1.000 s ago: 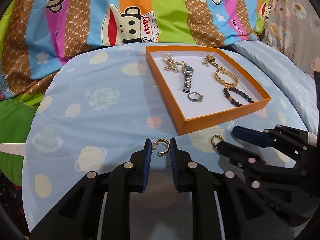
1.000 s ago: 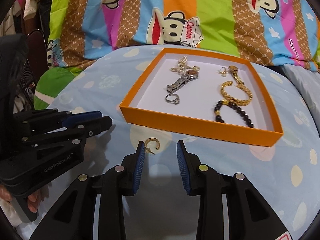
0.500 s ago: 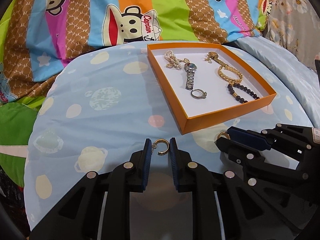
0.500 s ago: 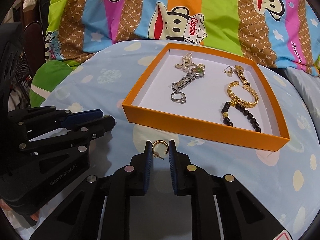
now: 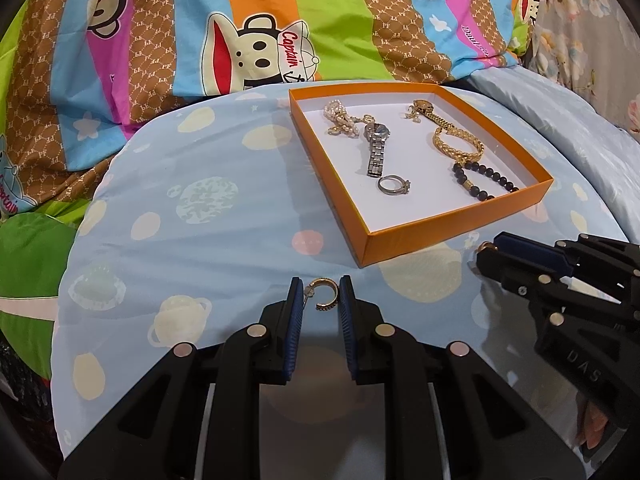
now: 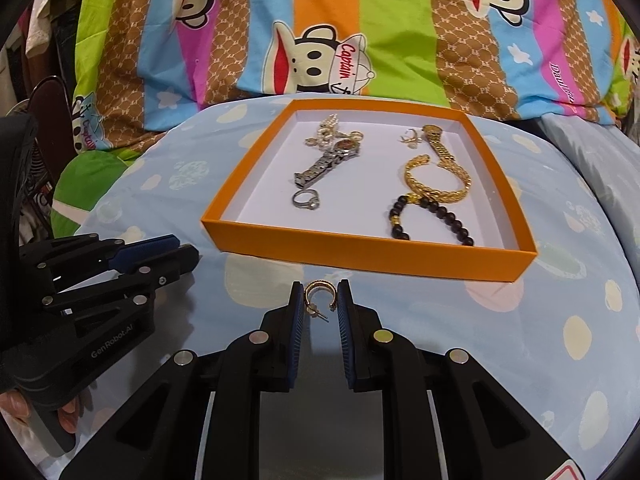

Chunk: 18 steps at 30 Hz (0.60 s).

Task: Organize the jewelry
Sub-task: 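Lift both held hoop earrings and carry them toward the box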

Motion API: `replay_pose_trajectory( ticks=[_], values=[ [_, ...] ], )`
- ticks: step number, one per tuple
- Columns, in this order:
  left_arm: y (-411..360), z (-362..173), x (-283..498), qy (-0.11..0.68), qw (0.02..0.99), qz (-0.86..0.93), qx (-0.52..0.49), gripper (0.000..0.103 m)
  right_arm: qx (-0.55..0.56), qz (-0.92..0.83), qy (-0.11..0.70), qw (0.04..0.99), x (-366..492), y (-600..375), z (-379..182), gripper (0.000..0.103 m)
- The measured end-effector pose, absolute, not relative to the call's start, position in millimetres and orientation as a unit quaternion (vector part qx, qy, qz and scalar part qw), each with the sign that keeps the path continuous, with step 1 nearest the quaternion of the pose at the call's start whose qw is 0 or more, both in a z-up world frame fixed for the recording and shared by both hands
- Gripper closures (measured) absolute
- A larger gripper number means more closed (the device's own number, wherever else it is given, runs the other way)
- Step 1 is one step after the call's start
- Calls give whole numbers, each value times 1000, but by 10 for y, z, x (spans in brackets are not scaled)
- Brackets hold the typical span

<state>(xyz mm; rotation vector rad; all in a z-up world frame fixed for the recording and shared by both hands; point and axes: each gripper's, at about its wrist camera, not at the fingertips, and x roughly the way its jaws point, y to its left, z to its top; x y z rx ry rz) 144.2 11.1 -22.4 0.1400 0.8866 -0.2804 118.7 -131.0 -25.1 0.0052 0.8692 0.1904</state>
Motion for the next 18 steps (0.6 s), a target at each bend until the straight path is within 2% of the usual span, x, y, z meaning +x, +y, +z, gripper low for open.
replay_pose_trajectory(
  ticks=[18],
  values=[
    [62, -231, 1429, 425, 891, -133, 84, 85, 41, 52, 433, 899, 1164, -1641, -301, 88]
  ],
)
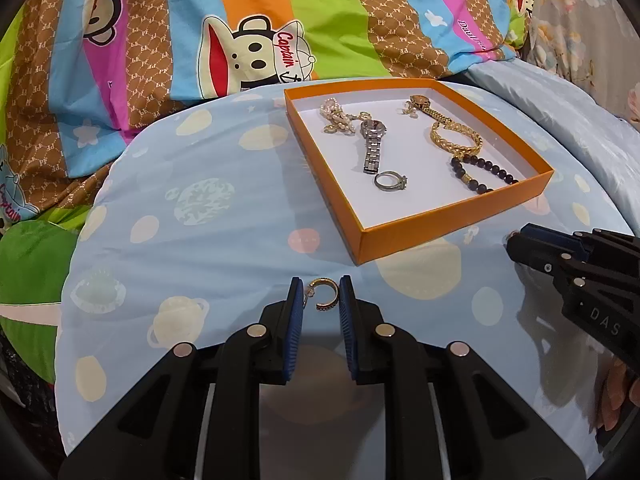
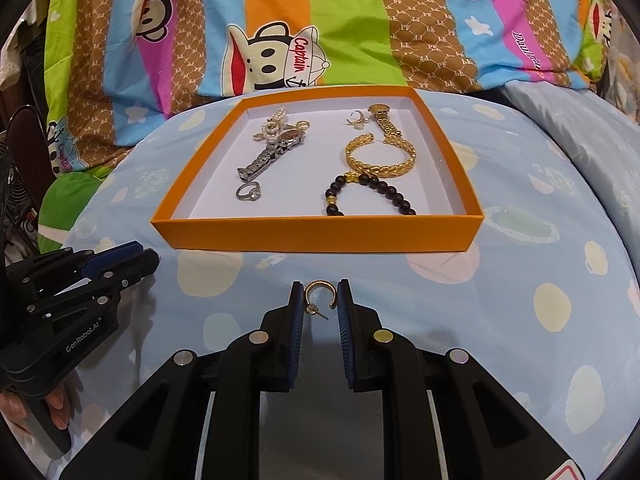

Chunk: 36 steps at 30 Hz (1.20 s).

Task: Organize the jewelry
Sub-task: 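Lift both held hoop earrings and carry them toward the box, then lower both held hoop earrings over the box interior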

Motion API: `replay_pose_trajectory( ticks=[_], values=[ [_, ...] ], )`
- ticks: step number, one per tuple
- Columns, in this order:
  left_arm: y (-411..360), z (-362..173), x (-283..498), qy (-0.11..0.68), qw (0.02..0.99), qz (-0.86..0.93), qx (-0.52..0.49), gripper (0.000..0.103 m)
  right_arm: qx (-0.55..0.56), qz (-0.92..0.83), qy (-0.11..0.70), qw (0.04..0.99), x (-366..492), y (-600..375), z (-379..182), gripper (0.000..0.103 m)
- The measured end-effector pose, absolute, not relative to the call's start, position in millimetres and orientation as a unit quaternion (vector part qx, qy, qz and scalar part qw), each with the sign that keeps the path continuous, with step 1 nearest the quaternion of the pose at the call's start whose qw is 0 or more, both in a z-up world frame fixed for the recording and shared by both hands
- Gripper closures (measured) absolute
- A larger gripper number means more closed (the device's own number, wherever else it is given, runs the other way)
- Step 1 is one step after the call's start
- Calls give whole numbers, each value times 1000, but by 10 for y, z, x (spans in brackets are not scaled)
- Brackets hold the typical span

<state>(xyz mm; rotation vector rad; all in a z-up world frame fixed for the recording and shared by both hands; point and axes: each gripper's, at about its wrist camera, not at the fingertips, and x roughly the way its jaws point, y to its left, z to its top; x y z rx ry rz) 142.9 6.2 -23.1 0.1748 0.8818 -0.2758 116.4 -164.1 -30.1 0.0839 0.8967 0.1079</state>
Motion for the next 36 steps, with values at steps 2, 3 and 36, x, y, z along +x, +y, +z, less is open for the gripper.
replay_pose_trajectory(
  ticks=[2, 3, 36],
  values=[
    [61, -231, 1427, 424, 892, -132, 85, 85, 44, 48, 433, 899, 1155, -1670, -302, 88],
    [59, -231, 1423, 424, 892, -132, 85, 85, 46, 46, 432, 899, 1151, -1687, -302, 88],
    [32, 485, 1359, 345, 928, -130, 59, 85, 66, 35, 358, 931, 1029, -1986, 332, 88]
  ],
)
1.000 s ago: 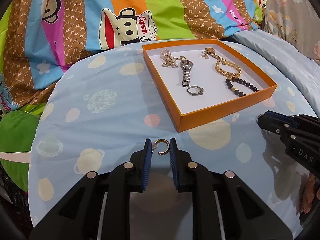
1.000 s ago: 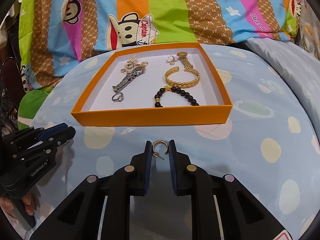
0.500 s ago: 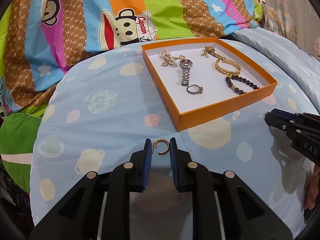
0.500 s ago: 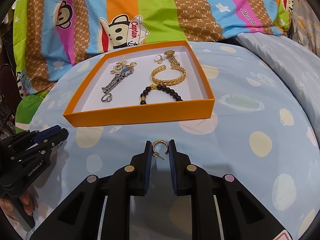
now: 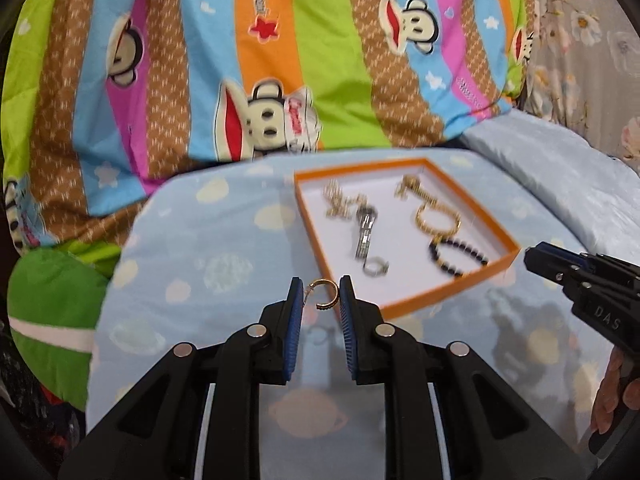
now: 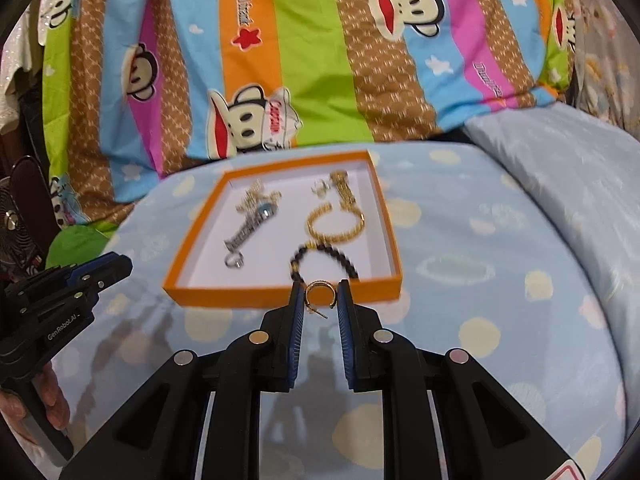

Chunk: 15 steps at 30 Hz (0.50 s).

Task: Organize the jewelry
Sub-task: 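Lower both held hoop earrings over the box interior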

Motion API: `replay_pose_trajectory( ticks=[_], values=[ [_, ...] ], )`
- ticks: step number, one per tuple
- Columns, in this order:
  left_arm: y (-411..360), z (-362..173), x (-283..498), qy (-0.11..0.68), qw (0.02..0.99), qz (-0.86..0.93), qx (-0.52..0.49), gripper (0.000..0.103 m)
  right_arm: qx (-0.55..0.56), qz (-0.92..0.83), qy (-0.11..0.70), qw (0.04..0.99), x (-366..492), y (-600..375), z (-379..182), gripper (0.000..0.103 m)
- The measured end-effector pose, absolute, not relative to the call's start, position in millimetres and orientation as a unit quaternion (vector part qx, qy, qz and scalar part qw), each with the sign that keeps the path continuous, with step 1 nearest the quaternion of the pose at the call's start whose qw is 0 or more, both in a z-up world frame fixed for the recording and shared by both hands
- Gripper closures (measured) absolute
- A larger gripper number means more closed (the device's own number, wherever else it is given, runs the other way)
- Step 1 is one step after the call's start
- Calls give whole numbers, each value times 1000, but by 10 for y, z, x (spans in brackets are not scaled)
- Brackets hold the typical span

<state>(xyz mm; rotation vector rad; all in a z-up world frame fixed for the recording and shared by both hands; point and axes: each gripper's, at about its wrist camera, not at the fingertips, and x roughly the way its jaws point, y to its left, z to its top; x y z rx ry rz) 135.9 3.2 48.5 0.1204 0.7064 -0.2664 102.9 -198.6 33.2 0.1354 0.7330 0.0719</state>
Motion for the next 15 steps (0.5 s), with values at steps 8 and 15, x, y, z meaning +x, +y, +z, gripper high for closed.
replay_pose_trajectory(
  ticks=[8, 15],
  values=[
    [-372, 875, 1641, 295, 942, -135, 81, 85, 51, 36, 315, 947, 1375, -1937, 768, 88],
    [-571, 858, 2045, 288, 947, -123, 68, 85, 55, 43, 314, 947, 1813, -1824, 800, 87]
  ],
)
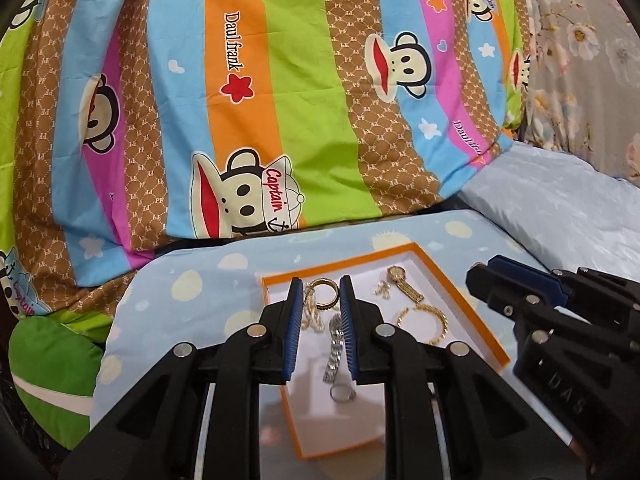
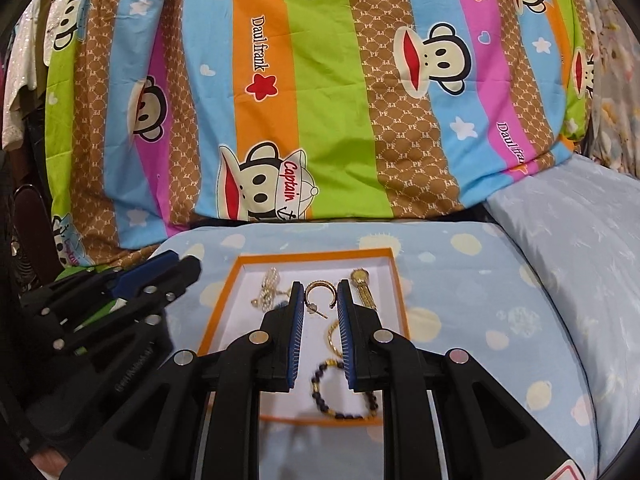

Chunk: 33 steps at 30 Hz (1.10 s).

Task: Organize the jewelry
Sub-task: 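Lower both held hoop earrings over the box interior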

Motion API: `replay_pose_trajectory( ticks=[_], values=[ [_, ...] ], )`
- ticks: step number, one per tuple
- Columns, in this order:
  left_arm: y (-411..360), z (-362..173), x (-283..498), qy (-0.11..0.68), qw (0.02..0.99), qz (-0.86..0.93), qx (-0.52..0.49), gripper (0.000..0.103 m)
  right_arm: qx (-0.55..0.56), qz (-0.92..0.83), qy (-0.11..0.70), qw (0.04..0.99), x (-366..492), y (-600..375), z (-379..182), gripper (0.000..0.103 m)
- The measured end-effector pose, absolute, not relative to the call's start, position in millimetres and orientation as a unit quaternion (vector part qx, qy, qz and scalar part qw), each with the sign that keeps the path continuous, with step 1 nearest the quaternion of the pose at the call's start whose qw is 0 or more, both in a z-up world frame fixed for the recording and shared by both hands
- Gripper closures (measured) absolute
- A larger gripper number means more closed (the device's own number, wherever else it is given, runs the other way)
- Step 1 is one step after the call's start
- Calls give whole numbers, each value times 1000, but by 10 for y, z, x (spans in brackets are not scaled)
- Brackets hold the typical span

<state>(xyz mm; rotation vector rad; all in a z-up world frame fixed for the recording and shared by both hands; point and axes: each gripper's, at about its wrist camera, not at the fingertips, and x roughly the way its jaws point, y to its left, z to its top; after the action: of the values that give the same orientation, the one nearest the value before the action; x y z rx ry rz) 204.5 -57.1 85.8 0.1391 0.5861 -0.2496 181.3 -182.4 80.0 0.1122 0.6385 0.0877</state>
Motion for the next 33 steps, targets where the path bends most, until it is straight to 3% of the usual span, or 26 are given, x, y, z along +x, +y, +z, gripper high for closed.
replay_pose_trajectory(
  ticks=[15, 33],
  values=[
    [-575, 300, 2492, 334, 935, -102, 57, 85, 67, 30, 348, 935, 2282, -1837, 252, 87],
    [-597, 267, 2495, 335, 934, -104, 60, 85, 64, 35, 351, 934, 2272, -1807, 208, 87]
  ],
)
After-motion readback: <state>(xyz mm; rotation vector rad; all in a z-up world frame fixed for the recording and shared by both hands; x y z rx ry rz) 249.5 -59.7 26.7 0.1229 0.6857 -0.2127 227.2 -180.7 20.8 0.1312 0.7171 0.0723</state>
